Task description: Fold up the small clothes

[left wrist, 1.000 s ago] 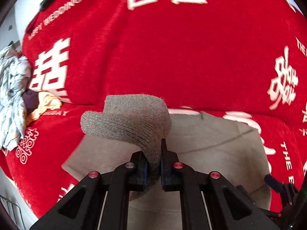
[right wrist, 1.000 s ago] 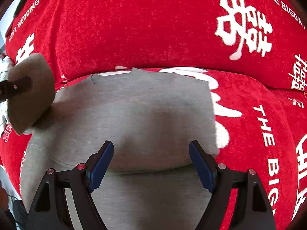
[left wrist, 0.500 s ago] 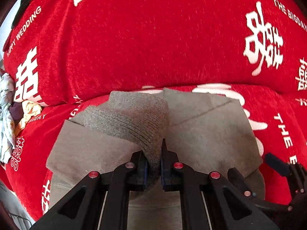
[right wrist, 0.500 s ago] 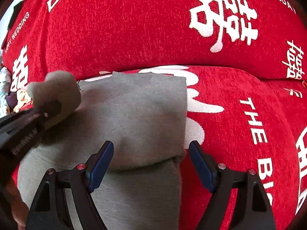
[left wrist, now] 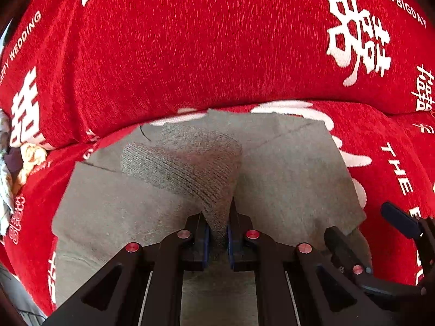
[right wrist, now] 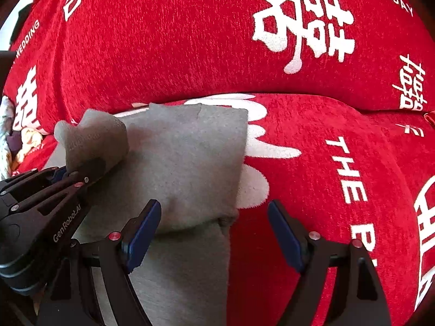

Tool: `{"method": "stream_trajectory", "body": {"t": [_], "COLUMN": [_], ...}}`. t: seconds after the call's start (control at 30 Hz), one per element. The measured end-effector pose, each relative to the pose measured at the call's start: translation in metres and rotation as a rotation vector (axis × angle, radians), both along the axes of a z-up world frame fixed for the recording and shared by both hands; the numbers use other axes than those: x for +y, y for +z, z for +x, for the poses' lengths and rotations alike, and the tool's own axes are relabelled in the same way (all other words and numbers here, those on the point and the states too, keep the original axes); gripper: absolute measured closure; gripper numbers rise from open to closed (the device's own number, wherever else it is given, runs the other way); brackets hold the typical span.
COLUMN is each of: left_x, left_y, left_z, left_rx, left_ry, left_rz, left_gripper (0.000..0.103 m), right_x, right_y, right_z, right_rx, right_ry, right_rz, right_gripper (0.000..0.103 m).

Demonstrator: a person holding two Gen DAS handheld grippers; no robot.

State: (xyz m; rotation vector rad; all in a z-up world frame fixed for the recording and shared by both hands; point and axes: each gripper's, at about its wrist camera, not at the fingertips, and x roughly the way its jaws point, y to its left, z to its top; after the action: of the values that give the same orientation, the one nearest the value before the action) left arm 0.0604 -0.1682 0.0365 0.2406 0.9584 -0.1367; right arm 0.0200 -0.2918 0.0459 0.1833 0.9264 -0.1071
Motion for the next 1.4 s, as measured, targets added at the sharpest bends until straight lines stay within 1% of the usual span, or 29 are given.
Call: {"method": "stream_trajectory", "body": {"t": [0.13,0.3,0.4,0.43,0.47,0.5,0.53,0.6,0.7,0.8,0.87,0.93,0.97,1.07,1.13,1.17,1.2,1.3,1.4], "left_x": [0.0,0.007,0.01,0.01,0.01,0.011,0.014,0.021,0.023,0.032,0.046,0.059,0.069,0.095,0.111,0.12,0.126,0.136,0.138], "left_y": [-0.006,-0.017,-0.019,-0.019,-0.019,-0.018,-0.016,-0.01,-0.004,0.008,0.018,0.023,0.024,0.015,0.006,0.001,-0.004,-0.014,-0.025], "left_z": [-0.002,0.003,0.004,0.004,0.004,0.004,0.004,0.0,-0.002,-0.008,-0.013,-0.013,-0.01,0.002,0.008,0.011,0.012,0.012,0.013], "left_rx": [0.02,0.093,0.109,0.111,0.125,0.133,0.127,0.094,0.101,0.079,0.059,0.047,0.041,0.051,0.069,0.074,0.079,0.084,0.098], "left_ry": [-0.023,-0.025,-0.027,-0.03,-0.047,-0.056,-0.048,-0.028,-0.066,-0.109,-0.132,-0.119,-0.097,-0.007,0.045,0.08,0.101,0.133,0.14], "left_rz": [-0.02,-0.124,-0.142,-0.141,-0.165,-0.196,-0.229,-0.273,-0.304,-0.34,-0.387,-0.41,-0.413,-0.38,-0.355,-0.336,-0.322,-0.3,-0.29], "left_gripper": [0.092,0.092,0.091,0.073,0.056,0.023,0.008,0.008,0.008,0.008,0.008,0.008,0.008,0.008,0.008,0.008,0.008,0.008,0.008], "right_x": [-0.006,-0.009,-0.008,-0.008,-0.008,-0.008,-0.008,-0.009,-0.009,-0.009,-0.009,-0.006,-0.003,0.002,0.004,0.006,0.008,0.016,0.023], "right_y": [0.0,0.005,0.005,0.006,0.006,0.006,0.006,0.007,0.008,0.012,0.016,0.02,0.021,0.019,0.015,0.013,0.012,0.013,0.013], "right_z": [-0.004,-0.013,-0.015,-0.016,-0.016,-0.017,-0.018,-0.02,-0.024,-0.026,-0.028,-0.028,-0.027,-0.022,-0.019,-0.018,-0.018,-0.015,-0.012], "right_rx": [-0.001,-0.007,-0.004,-0.004,-0.004,-0.003,-0.004,-0.008,-0.011,-0.023,-0.038,-0.056,-0.064,-0.065,-0.057,-0.055,-0.056,-0.055,-0.056], "right_ry": [-0.021,-0.026,-0.023,-0.023,-0.024,-0.028,-0.027,-0.023,-0.026,-0.026,-0.022,-0.005,0.01,0.045,0.04,0.041,0.047,0.068,0.085], "right_rz": [0.007,-0.016,-0.038,-0.038,-0.034,-0.036,-0.038,-0.032,-0.038,-0.03,-0.006,0.025,0.048,0.134,0.164,0.168,0.168,0.153,0.133], "right_gripper": [0.02,0.019,0.019,0.019,0.019,0.02,0.02,0.02,0.02,0.02,0.02,0.02,0.02,0.02,0.02,0.02,0.023,0.035,0.037]}}
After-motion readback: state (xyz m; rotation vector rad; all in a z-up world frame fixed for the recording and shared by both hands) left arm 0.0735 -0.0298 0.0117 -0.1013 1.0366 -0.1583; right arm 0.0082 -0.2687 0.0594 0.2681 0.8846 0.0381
